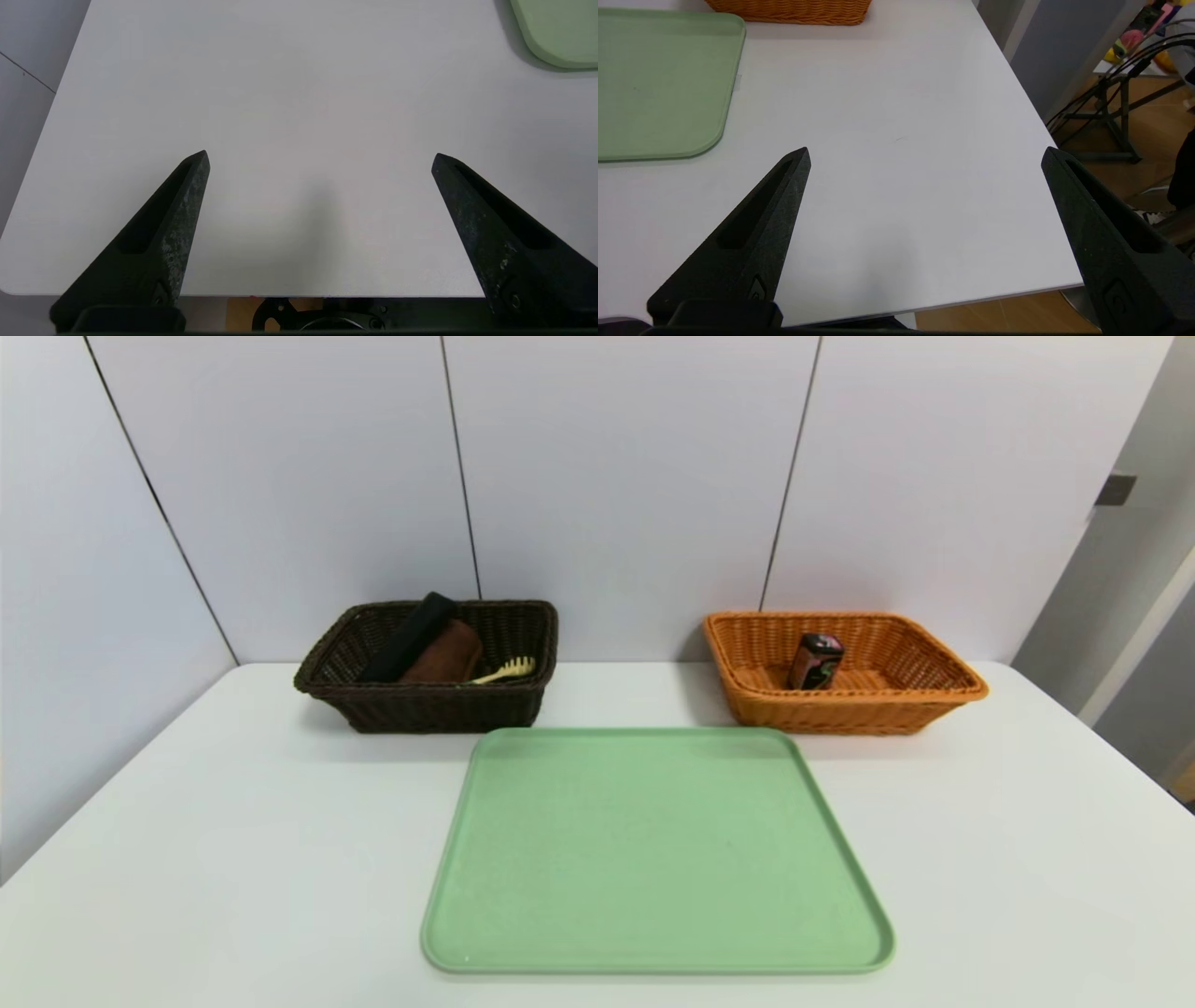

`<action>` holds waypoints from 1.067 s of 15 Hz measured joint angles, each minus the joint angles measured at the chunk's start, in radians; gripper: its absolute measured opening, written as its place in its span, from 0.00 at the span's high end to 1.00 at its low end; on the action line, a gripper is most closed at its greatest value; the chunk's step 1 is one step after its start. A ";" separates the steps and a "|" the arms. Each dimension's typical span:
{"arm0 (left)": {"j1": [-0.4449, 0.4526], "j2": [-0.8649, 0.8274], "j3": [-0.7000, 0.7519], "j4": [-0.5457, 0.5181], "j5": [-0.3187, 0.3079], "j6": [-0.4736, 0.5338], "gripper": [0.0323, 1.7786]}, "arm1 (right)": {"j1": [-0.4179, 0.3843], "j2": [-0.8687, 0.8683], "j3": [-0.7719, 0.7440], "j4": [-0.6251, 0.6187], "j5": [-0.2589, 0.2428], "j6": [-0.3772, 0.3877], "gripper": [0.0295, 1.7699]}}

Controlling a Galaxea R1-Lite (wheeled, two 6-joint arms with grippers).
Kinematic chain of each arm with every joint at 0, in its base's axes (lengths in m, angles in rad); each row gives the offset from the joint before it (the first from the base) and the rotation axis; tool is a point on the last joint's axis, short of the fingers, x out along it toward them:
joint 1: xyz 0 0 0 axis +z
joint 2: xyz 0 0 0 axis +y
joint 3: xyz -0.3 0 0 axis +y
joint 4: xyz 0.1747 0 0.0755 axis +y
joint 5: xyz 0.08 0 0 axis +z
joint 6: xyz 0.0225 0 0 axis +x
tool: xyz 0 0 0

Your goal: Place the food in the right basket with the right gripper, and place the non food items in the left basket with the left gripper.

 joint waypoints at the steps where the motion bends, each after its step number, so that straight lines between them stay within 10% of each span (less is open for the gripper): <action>1: 0.004 -0.021 0.012 -0.005 -0.003 0.006 0.05 | -0.004 -0.025 0.015 -0.001 0.010 -0.005 0.03; 6: 0.013 -0.109 0.072 -0.075 -0.014 0.009 0.05 | -0.012 -0.148 0.109 -0.118 0.008 -0.040 0.03; 16: 0.011 -0.227 0.414 -0.613 -0.057 0.140 0.05 | -0.013 -0.185 0.572 -0.746 0.005 -0.120 0.03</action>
